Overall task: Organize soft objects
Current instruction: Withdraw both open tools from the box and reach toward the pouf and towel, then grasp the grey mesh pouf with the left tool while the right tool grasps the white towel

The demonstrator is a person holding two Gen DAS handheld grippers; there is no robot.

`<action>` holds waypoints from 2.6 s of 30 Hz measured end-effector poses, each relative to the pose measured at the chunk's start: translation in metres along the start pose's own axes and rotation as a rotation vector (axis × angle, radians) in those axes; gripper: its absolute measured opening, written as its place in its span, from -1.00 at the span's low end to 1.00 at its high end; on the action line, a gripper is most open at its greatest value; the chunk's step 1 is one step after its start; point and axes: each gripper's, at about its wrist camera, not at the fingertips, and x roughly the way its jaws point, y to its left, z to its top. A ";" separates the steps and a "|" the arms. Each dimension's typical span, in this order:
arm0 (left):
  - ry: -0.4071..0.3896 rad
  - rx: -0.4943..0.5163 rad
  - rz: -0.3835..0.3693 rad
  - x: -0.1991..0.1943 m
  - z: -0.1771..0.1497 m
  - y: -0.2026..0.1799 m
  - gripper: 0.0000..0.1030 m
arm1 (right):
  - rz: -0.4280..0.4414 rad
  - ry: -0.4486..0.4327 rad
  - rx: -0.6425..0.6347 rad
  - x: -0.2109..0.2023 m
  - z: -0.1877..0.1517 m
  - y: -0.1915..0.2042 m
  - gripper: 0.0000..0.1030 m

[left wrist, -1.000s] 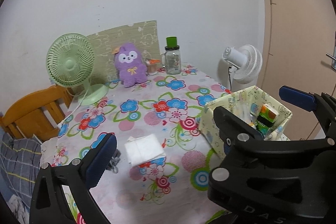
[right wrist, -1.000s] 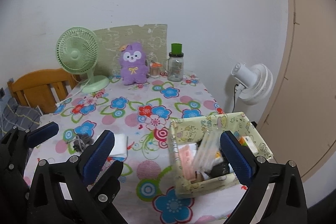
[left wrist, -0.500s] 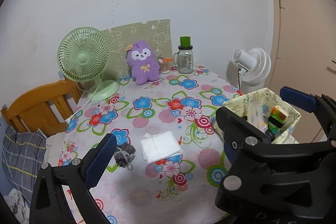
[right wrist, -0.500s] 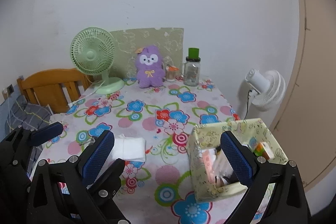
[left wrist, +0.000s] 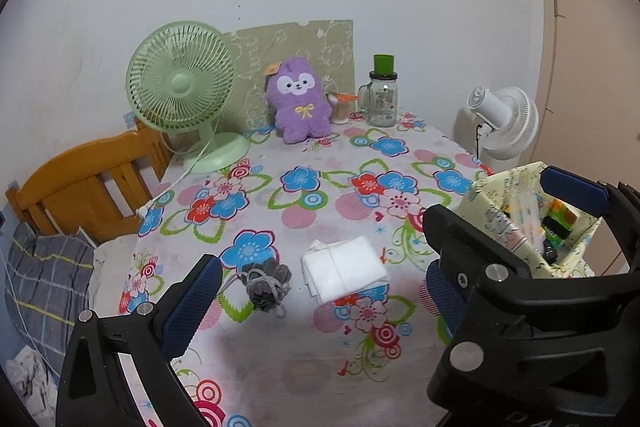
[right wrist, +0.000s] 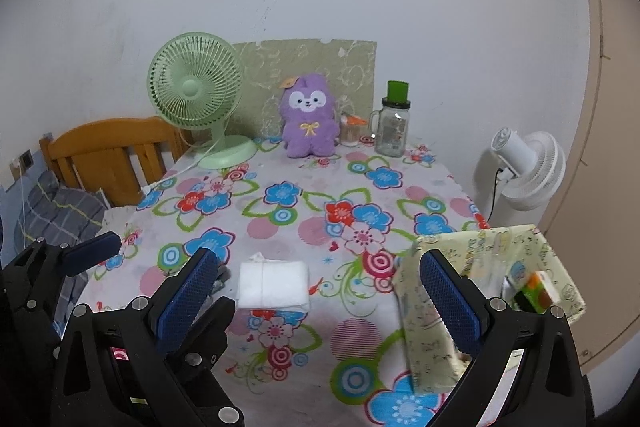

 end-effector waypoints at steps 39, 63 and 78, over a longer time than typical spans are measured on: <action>0.175 -0.053 0.017 0.110 -0.033 0.056 0.92 | 0.035 0.174 -0.013 0.129 -0.030 0.038 0.98; 0.275 -0.060 0.023 0.153 -0.046 0.068 0.36 | 0.058 0.283 -0.014 0.183 -0.042 0.053 0.99; 0.243 -0.027 0.015 0.153 -0.046 0.059 0.10 | 0.054 0.349 0.036 0.201 -0.048 0.046 0.69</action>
